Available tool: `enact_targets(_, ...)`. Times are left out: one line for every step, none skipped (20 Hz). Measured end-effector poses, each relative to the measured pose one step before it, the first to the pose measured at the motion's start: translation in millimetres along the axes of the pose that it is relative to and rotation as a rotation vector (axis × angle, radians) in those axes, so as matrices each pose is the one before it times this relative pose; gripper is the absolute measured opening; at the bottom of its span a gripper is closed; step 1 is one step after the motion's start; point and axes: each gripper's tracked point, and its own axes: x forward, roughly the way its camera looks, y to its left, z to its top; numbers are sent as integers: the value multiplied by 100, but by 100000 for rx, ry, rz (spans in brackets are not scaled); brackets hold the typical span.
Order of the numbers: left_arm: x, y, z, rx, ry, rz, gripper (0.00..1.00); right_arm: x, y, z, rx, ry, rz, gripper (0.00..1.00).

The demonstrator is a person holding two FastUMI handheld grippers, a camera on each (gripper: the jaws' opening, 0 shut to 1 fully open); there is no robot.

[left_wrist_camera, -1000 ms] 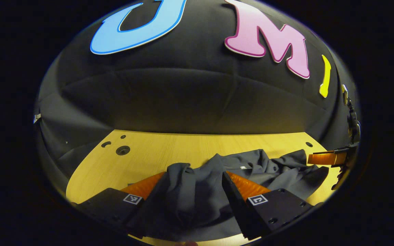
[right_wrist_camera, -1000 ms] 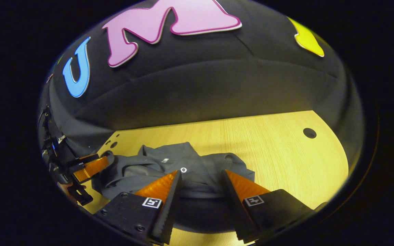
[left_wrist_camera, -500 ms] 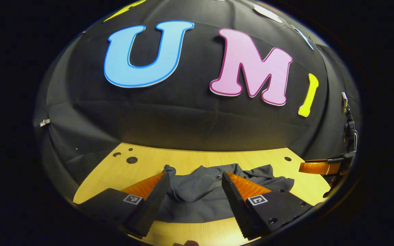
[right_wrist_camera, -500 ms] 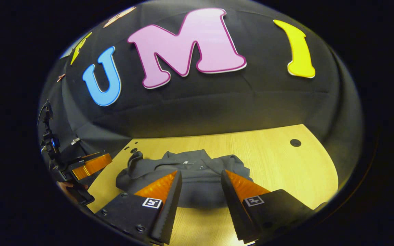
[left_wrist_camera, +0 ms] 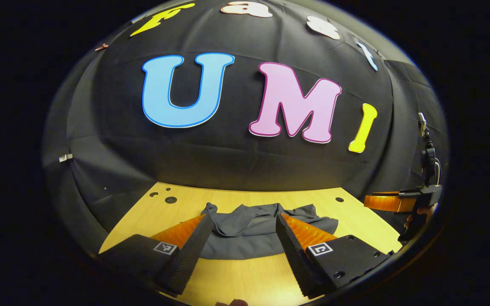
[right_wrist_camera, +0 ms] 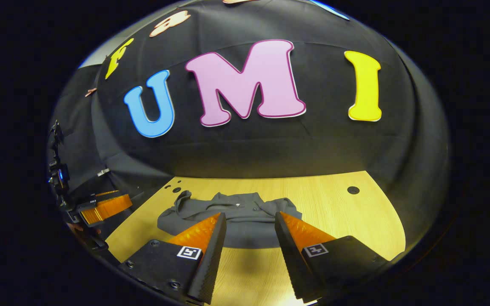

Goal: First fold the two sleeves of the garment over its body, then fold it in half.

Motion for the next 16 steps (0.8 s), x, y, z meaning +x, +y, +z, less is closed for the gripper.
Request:
enact_targets(-881,252,-137,915,98,314,96,-812,656,-425,-492,835,1017,72)
enact_targets(-851,149,-209,91,503,11,96,-680,671,-411,-87,710,936,72)
enact_targets(-907,73,-330,-467,120,399,96,-729,686,-385,493,418,1138,72)
enact_targets(-809,316,-247,-583,465,650,96,-580,650,-460,160,664,1115,72)
enact_targets(-849,393,-555,-569,582,1259,96,-580,540,-448,-198,443,882,72)
enact_targets(-763,298,-514,-407,1049,939,96,-495,530,-393,-87,473,687,72)
enact_targets(-734,290,-652,-293,769,663,96,-433,488,-516,362,859,782,72)
enact_targets(-688,274,-436,155,843,369,96,-344,550,-579,348,1265,731,72)
enact_targets(-615,334,-546,280,572,475,96,-239,307,-599,231,1417,461,72)
enact_targets(-419,444,-437,519,733,687,96,-182,239,-648,370,1662,26,72)
enact_targets(-536,463,-547,317,800,770,96,-114,261,-558,921,1716,-138,72)
enact_targets(-399,332,-583,-79,1085,274,96,100,157,-662,1514,1809,-448,72)
enact_targets(-406,3,-627,-247,882,-157,96,141,155,-484,1717,1335,-648,72)
enact_targets(-252,252,-528,-284,957,-200,96,101,116,-405,2013,988,-950,72)
enact_targets(-300,174,-463,-215,644,-413,96,107,164,-237,1693,330,-718,72)
enact_targets(-234,249,-400,-101,490,-3,96,188,79,-321,1474,577,-927,72)
